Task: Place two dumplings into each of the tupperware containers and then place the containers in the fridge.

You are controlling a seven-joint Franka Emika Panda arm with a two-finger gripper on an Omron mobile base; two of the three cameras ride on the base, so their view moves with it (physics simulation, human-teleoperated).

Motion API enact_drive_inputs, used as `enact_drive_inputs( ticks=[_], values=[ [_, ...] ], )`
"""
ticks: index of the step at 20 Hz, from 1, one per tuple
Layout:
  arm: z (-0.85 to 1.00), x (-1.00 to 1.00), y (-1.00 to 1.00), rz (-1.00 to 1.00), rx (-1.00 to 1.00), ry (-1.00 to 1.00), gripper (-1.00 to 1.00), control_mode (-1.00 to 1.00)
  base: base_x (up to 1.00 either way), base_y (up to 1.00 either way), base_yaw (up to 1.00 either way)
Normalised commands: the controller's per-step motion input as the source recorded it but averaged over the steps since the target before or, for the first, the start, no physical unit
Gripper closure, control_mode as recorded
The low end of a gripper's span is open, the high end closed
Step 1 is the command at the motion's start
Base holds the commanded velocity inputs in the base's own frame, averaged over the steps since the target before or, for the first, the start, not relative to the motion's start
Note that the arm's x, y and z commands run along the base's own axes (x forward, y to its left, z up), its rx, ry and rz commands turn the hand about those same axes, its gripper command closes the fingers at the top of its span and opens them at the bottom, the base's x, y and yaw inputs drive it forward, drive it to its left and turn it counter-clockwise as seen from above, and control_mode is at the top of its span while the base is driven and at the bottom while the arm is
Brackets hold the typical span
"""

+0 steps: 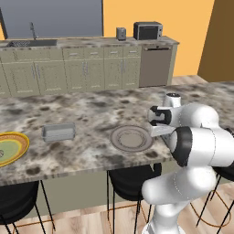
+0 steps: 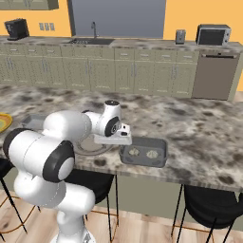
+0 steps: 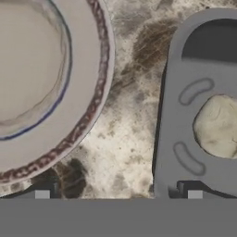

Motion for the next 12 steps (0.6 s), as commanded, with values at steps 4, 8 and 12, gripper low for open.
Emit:
enact_drive_inputs(
  ticks=[4, 8, 12],
  values=[
    [-0.10, 0.11, 0.00, 0.00, 0.00, 0.00, -1.00, -1.00, 0.00, 0.00, 0.00],
    [-0.18, 0.11, -0.12, 0.00, 0.00, 0.00, -1.00, -1.00, 0.00, 0.00, 0.00],
    [-0.15, 0.09, -0.14, 0.00, 0.00, 0.00, -1.00, -1.00, 0.00, 0.00, 0.00]
  ],
)
